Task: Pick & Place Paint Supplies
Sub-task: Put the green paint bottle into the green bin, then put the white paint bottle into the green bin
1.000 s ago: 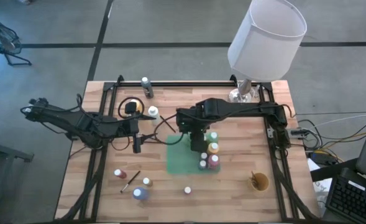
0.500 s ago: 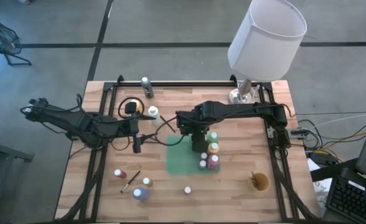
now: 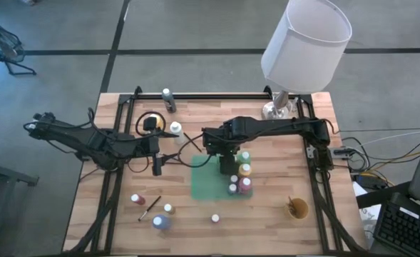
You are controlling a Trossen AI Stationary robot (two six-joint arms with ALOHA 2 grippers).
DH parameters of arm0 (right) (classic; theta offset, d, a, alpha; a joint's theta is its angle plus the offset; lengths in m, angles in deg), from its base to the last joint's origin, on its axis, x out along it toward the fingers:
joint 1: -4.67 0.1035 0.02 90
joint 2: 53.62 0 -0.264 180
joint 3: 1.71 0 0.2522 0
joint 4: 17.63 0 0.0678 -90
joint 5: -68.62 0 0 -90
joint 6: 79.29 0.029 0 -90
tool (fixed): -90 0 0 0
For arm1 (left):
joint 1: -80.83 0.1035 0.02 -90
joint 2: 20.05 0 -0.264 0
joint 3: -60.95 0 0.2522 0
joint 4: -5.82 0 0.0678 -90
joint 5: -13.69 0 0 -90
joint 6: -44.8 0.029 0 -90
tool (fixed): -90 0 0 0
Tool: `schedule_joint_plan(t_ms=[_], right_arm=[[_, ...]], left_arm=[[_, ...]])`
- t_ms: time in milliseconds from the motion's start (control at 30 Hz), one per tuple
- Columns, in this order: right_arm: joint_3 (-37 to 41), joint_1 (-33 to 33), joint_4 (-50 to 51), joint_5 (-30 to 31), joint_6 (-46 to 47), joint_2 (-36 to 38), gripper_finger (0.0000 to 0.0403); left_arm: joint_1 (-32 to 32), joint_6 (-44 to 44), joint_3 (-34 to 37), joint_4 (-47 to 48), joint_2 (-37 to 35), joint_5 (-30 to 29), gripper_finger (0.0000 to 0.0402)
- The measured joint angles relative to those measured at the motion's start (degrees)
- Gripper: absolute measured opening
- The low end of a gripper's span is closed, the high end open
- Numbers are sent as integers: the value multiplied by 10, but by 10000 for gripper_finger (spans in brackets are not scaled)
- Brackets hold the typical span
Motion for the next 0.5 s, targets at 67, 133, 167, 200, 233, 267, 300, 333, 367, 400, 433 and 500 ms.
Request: schedule_joint_plan(t_ms=[67,133,167,200,233,267,300,333,367,400,433,500], right_arm=[[-3,0,5,0,1,0,172],[-5,0,5,2,1,0,181],[-5,0,5,2,2,0,187],[-5,0,5,3,2,0,192],[-5,0,5,3,3,0,197],[-5,0,5,3,4,0,202],[-5,0,5,3,5,0,208],[-5,0,5,3,6,0,213],[-5,0,6,3,6,0,219],[-5,0,6,2,7,0,224],[-5,0,8,2,8,0,230],[-5,0,15,2,13,1,242]], left_arm=[[0,0,0,0,0,0,278],[0,0,0,0,0,0,278],[0,0,0,0,0,0,278],[0,0,0,0,0,0,278],[0,0,0,0,0,0,278],[0,0,0,0,0,0,278],[0,0,0,0,0,0,278],[0,0,0,0,0,0,278],[0,0,0,0,0,0,278],[0,0,0,0,0,0,278],[0,0,0,0,0,0,278],[0,0,0,0,0,0,278]])
